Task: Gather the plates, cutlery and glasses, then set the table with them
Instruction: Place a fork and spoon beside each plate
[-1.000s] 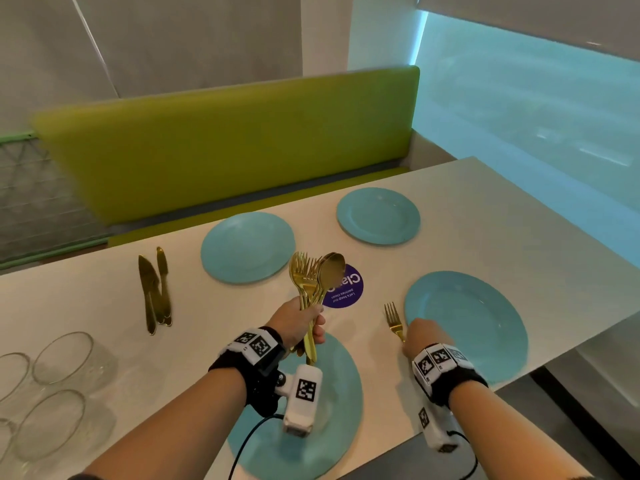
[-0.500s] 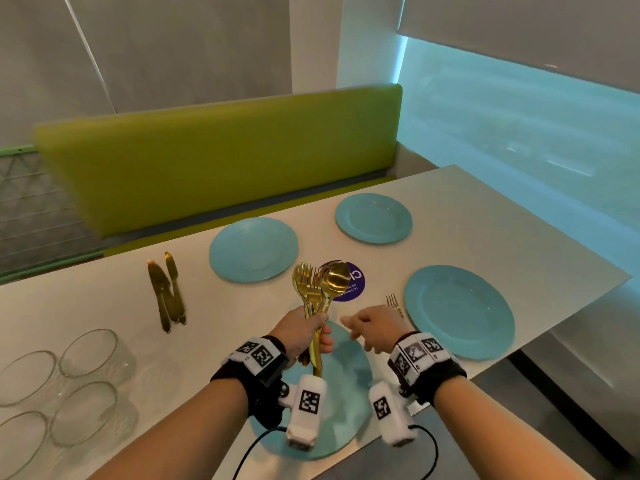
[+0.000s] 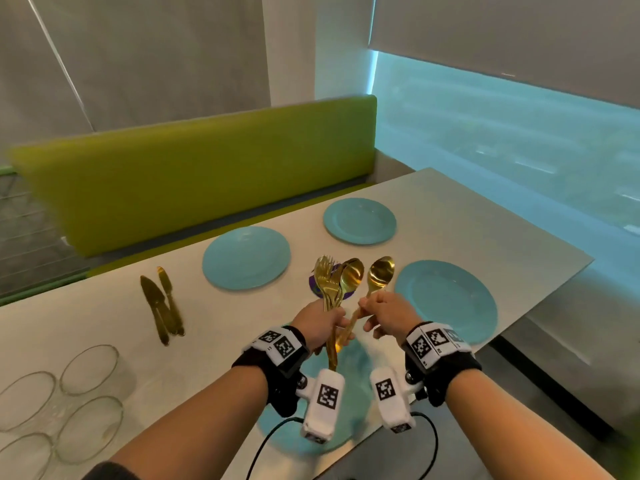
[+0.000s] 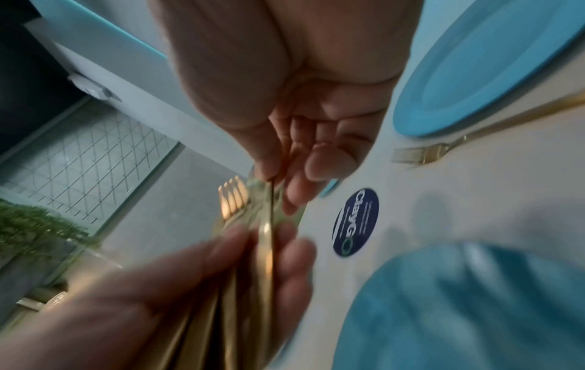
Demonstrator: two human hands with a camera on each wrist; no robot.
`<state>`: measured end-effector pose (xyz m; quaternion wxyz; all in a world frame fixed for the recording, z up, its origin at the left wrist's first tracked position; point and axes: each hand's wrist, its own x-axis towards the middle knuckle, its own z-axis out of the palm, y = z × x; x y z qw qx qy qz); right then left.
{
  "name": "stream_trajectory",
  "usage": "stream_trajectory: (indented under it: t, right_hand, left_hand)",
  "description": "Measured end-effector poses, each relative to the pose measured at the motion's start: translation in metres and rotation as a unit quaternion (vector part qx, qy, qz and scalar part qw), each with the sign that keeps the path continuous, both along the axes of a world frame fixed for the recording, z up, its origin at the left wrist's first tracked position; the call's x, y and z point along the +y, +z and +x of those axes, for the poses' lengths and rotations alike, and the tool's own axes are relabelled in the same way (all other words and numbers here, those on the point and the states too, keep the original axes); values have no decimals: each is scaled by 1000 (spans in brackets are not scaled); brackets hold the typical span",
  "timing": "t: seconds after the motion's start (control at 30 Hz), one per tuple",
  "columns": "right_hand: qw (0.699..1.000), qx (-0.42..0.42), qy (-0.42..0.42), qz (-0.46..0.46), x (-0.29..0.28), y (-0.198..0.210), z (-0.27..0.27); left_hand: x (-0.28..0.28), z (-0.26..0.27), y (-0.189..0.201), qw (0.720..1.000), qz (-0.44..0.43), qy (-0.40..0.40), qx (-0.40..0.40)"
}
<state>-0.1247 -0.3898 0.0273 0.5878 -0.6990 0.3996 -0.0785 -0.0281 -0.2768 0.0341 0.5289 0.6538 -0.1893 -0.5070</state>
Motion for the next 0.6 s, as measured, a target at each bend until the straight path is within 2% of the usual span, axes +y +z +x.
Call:
stream_trajectory:
  t: [0.07, 0.2, 0.3, 0.4, 0.47, 0.6]
  right_hand:
    - [999, 29, -13, -39, -41, -2, -6]
    - [978, 159, -24, -136, -136, -6, -35]
    - [935, 284, -36, -209, -204, -3, -64]
    - [873, 418, -18, -253, -260, -6, -87]
    - [854, 454, -15, -254, -288, -16, -97]
    - [843, 475, 0, -254, -315, -35, -98]
  left_hand:
    - [-21, 7, -3, 1000, 11, 29, -5]
    - [-68, 19, -10, 996, 32, 78, -16]
    - [-103, 24, -10, 996, 34, 88, -7]
    - [-132, 28, -12, 995, 62, 73, -33]
    - [-150, 31, -15, 993, 81, 69, -46]
    - [-182, 31, -19, 991, 101, 78, -31]
